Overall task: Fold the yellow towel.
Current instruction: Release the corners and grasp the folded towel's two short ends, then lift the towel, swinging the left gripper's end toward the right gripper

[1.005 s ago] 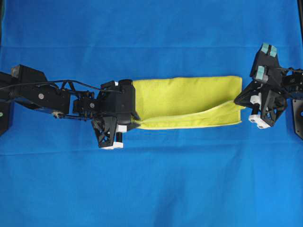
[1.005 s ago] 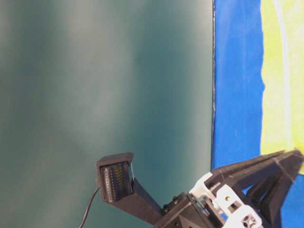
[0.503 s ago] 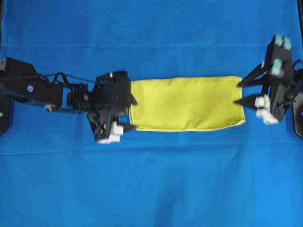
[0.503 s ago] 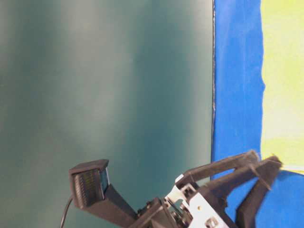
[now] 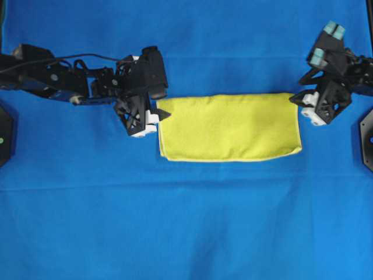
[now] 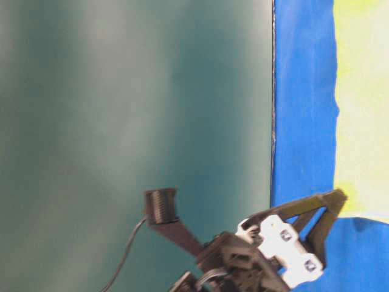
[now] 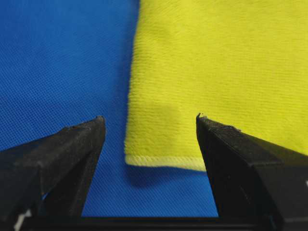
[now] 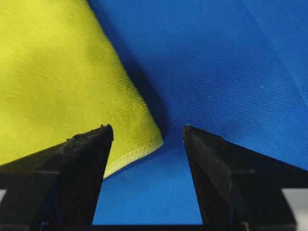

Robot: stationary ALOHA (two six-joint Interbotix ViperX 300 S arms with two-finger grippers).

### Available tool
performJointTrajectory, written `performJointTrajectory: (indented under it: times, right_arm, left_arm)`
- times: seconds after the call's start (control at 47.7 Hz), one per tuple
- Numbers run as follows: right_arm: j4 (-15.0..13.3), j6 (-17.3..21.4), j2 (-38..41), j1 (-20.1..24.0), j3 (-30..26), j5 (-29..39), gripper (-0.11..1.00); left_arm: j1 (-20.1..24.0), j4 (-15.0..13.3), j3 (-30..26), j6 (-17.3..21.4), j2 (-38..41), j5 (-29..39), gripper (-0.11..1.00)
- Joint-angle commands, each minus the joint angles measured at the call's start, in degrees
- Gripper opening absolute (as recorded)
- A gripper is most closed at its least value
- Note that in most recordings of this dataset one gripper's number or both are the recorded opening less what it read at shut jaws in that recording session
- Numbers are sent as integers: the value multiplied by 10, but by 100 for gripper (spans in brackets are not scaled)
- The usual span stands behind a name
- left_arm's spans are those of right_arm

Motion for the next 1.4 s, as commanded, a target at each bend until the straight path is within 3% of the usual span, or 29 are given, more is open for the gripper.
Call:
performJointTrajectory:
  times: [0.0,0.251,0.482,0.587,0.712,0.817,1.089,1.382]
  right_arm:
    - [-2,0,30,-9,-16,-18,62]
    - [-2,-2,99,-18,-20,-54,62]
    - [-2,-4,103,-16,-20,-51,56]
    - [-2,-7,102,-11,-20,-42,36]
    - [-2,-7,100,-11,-18,-40,2]
    - [-2,-7,99,-11,-19,-40,2]
    - [-2,-3,87,-11,-25,-30,2]
    - [-2,-2,-33,-11,-54,50,2]
  left_arm:
    - [7,0,-13,-2,11,-17,73]
    - [26,0,-14,-2,47,-24,72]
    - [27,0,-14,-4,46,-16,70]
    - [25,0,-17,-4,44,3,57]
    - [20,0,-29,0,43,41,25]
    - [20,0,-38,0,42,62,2]
    - [20,1,-56,1,18,106,2]
    - [18,1,-76,-2,-76,181,2]
